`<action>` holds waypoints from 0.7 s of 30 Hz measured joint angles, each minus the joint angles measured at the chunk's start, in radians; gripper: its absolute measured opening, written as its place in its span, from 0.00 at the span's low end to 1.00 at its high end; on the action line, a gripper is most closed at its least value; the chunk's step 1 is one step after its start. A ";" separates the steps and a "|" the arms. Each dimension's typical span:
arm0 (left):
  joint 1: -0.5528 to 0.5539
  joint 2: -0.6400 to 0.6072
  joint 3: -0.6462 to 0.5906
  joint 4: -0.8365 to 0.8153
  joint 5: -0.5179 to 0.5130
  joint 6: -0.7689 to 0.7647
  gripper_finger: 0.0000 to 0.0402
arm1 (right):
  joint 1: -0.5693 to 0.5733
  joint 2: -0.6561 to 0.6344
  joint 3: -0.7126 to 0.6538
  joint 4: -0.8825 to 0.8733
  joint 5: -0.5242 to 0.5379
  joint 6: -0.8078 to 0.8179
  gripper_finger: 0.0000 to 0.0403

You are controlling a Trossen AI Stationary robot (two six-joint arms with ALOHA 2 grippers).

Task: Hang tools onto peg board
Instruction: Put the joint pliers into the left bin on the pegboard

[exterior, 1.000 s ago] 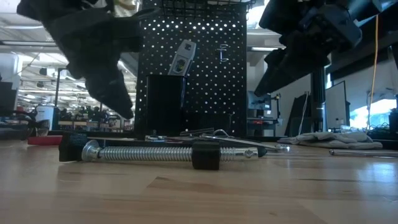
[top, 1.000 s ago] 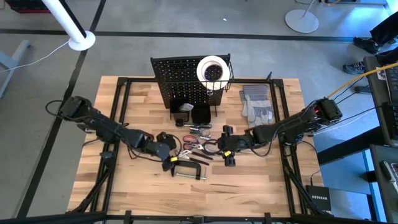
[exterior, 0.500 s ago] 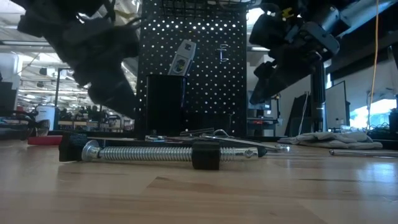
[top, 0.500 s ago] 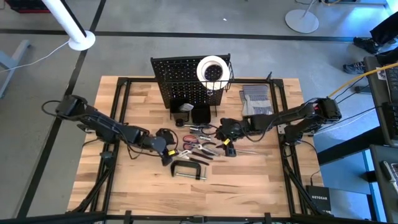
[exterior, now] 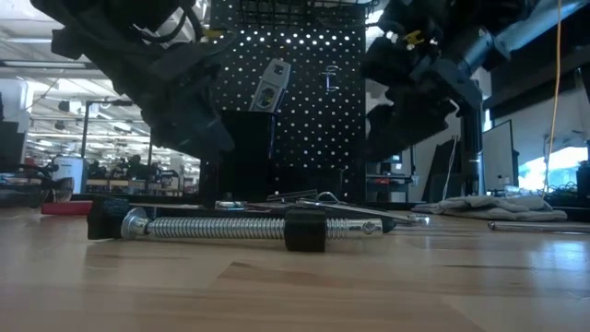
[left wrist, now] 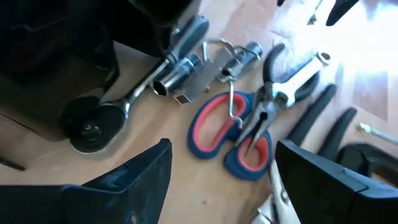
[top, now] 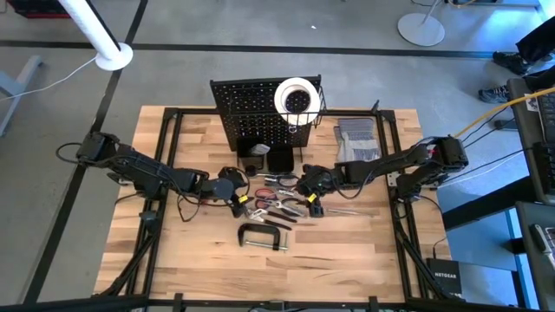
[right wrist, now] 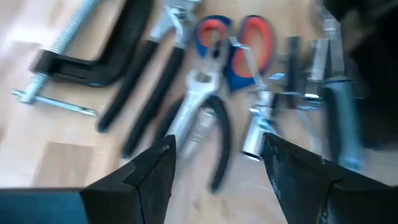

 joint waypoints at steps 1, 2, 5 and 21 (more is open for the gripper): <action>-0.004 0.000 0.000 0.001 0.012 0.004 0.68 | 0.002 0.010 -0.013 0.037 -0.027 0.011 0.59; -0.010 0.005 0.000 0.002 0.022 0.008 0.68 | 0.009 0.019 -0.024 0.069 -0.047 0.017 0.59; -0.032 0.032 0.000 0.009 0.031 -0.005 0.68 | 0.021 0.043 -0.033 0.123 -0.030 0.019 0.59; -0.076 0.109 0.000 0.052 0.135 0.136 0.68 | 0.032 0.054 -0.034 0.204 0.023 0.021 0.59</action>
